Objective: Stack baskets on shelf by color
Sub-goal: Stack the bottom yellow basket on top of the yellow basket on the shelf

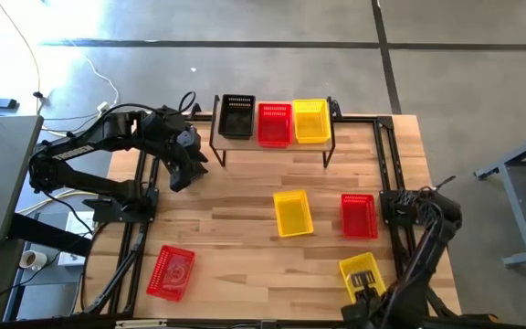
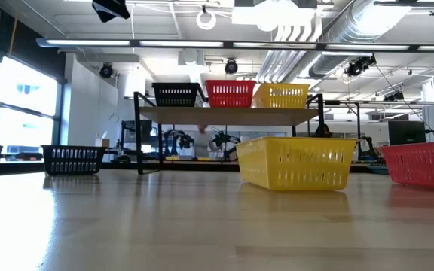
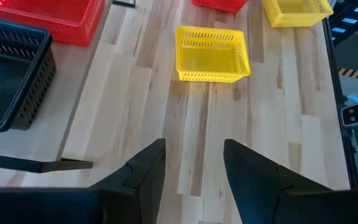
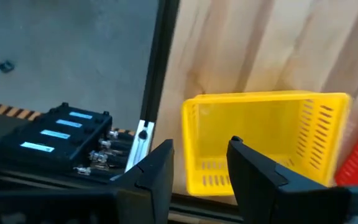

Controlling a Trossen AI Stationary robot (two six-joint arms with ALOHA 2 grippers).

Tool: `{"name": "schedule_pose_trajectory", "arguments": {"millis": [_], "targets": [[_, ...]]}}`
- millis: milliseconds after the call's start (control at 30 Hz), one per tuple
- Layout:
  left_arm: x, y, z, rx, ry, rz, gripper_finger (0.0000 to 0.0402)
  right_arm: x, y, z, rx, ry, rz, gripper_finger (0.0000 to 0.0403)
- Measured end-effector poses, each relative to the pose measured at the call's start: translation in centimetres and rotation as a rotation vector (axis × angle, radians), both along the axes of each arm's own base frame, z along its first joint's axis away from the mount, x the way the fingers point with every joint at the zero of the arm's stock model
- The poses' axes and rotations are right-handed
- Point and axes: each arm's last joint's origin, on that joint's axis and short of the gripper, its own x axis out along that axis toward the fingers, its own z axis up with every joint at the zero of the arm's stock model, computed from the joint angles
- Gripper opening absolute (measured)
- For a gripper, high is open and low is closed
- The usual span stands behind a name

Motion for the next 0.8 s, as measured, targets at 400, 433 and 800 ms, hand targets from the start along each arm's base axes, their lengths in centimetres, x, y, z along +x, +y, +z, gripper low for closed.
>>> {"name": "schedule_pose_trajectory", "arguments": {"millis": [400, 433, 800], "targets": [[0.0, 0.0, 0.0, -0.058, -0.005, 0.062, 0.0154, -1.8, 1.3, -5.7, -0.064, 0.011, -0.037, 0.0133], [0.0, 0.0, 0.0, -0.059, -0.005, 0.062, 0.0154, -1.8, 1.4, -6.1, -0.054, 0.007, -0.038, 0.0133], [0.0, 0.0, 0.0, -0.093, -0.008, 0.100, 0.0154, -3.6, 0.5, -10.4, -0.098, 0.092, -0.118, 0.0133]]}}
